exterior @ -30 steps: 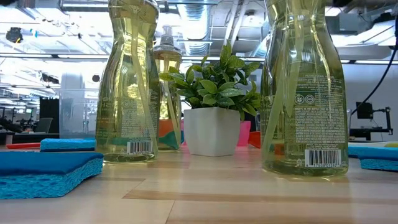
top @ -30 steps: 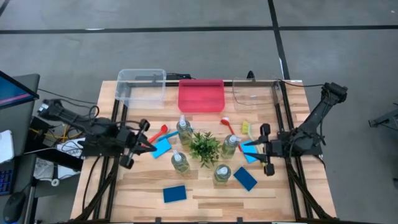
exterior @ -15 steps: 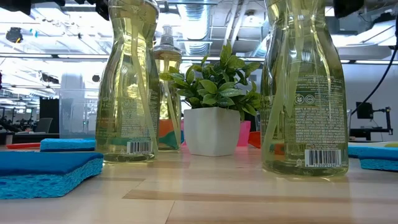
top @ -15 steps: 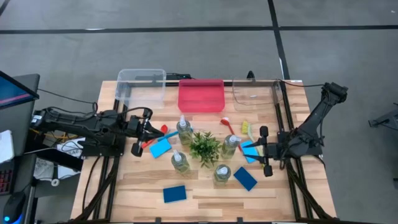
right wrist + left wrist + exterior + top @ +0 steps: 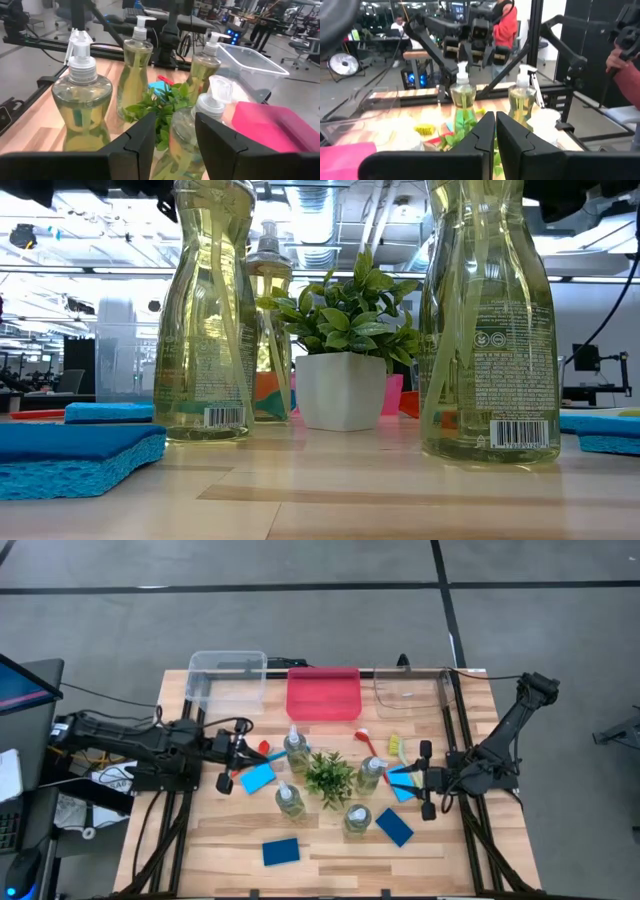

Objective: Pick & Place Kitchen Sink Supplies
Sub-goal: Put the green dishwashing liquid dispenser into the right transparent bin

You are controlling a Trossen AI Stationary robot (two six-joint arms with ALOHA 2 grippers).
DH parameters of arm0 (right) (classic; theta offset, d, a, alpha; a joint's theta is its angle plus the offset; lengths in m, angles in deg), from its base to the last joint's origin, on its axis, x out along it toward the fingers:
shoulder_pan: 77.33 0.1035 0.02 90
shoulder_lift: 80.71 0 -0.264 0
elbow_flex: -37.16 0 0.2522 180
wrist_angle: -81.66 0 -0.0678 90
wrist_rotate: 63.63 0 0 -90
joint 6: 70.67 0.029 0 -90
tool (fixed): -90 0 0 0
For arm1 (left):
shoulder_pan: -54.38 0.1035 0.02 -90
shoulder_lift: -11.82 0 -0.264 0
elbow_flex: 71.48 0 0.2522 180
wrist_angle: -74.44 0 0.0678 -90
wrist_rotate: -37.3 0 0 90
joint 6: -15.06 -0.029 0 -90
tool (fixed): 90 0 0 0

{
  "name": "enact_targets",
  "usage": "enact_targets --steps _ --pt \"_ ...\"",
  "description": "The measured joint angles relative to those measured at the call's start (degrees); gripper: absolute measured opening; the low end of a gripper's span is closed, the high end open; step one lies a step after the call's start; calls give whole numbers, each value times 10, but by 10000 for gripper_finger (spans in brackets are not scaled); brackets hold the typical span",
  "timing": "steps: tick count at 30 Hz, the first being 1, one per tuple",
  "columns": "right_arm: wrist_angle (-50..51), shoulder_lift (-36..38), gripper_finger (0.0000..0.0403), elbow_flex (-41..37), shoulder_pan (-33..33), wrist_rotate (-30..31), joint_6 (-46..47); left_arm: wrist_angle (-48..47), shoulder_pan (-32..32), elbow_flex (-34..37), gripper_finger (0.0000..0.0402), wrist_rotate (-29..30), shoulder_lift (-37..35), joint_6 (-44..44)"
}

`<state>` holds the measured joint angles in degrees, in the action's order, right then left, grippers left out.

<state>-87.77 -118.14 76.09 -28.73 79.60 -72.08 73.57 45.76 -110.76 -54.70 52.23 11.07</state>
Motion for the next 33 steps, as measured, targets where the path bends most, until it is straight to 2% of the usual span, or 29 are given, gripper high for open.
enact_targets --steps 6,16,26,33 --pt "2 0 143 0 0 -1 14 16 0 0 36 4 27 -5" --pt "16 0 176 0 -2 9 29 22 0 0 74 4 29 -7" --pt "17 -1 204 0 -70 7 42 26 0 0 72 4 28 -5" --pt "19 -1 202 0 -113 -59 45 26 0 0 70 4 28 -5"
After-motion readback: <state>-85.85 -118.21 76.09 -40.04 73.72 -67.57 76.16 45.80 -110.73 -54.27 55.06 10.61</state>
